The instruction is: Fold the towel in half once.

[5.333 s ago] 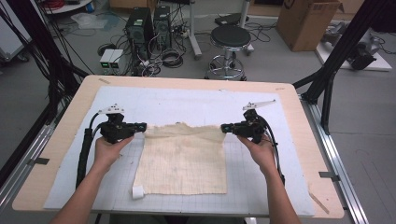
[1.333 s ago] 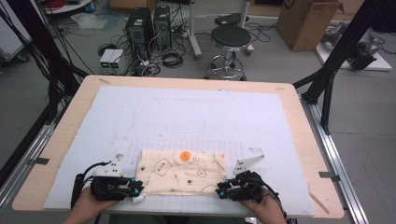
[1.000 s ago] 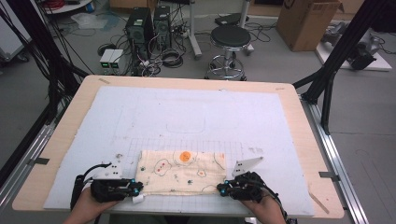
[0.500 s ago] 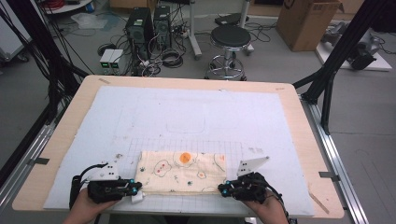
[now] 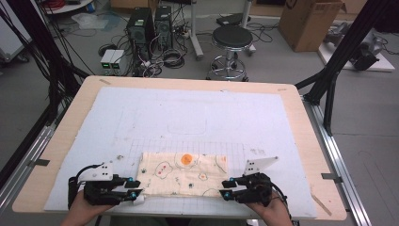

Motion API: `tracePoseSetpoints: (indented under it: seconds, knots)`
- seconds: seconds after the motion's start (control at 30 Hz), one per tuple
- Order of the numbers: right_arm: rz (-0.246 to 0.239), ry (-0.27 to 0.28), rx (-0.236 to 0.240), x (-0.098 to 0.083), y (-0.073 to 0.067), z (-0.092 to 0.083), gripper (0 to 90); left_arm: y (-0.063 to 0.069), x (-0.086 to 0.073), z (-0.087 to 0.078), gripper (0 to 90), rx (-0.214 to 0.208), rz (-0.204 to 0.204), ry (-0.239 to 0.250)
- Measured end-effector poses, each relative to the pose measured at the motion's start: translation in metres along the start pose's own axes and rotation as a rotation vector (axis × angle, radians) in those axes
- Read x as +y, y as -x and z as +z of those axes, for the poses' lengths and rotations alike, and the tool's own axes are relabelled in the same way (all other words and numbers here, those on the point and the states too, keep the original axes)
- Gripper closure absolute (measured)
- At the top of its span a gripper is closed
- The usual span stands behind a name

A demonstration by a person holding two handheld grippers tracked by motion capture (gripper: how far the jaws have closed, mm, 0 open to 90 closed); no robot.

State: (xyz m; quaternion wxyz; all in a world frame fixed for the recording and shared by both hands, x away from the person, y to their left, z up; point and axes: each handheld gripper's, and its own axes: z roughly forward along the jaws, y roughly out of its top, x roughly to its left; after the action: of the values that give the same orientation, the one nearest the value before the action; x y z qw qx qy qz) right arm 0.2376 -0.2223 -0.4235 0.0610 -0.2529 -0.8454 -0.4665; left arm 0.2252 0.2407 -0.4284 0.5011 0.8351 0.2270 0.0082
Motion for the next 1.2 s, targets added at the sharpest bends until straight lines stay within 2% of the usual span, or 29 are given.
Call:
tracePoseSetpoints:
  seconds: [0.17, 0.27, 0.4, 0.5, 0.6, 0.8, 0.93, 1.07, 1.2]
  knots:
    - [0.011, 0.016, -0.028, 0.008, 0.003, 0.000, 64.6, -0.001, 0.008, 0.003, 62.9, 0.008, -0.026, 0.032]
    - [0.012, 0.022, -0.048, 0.015, 0.004, 0.004, 67.1, -0.003, 0.014, 0.005, 64.1, 0.013, -0.039, 0.051]
    - [0.007, 0.033, -0.053, 0.024, 0.006, 0.008, 72.2, -0.008, 0.020, 0.008, 68.2, 0.040, -0.068, 0.080]
    - [0.011, 0.037, -0.067, 0.029, 0.007, 0.010, 74.1, -0.012, 0.023, 0.009, 71.2, 0.045, -0.090, 0.095]
    - [0.015, 0.043, -0.078, 0.034, 0.010, 0.012, 77.2, -0.015, 0.027, 0.011, 76.8, 0.061, -0.091, 0.098]
    - [0.016, 0.036, -0.095, 0.049, 0.017, 0.019, 85.5, -0.021, 0.041, 0.021, 88.9, 0.095, -0.100, 0.091]
    - [0.031, 0.036, -0.098, 0.062, 0.023, 0.028, 89.6, -0.029, 0.052, 0.034, 89.6, 0.105, -0.118, 0.051]
    - [0.055, 0.042, -0.099, 0.075, 0.033, 0.040, 89.6, -0.039, 0.062, 0.047, 89.6, 0.098, -0.144, 0.062]
    - [0.080, 0.023, -0.094, 0.086, 0.042, 0.059, 89.6, -0.047, 0.070, 0.063, 89.6, 0.115, -0.163, 0.023]
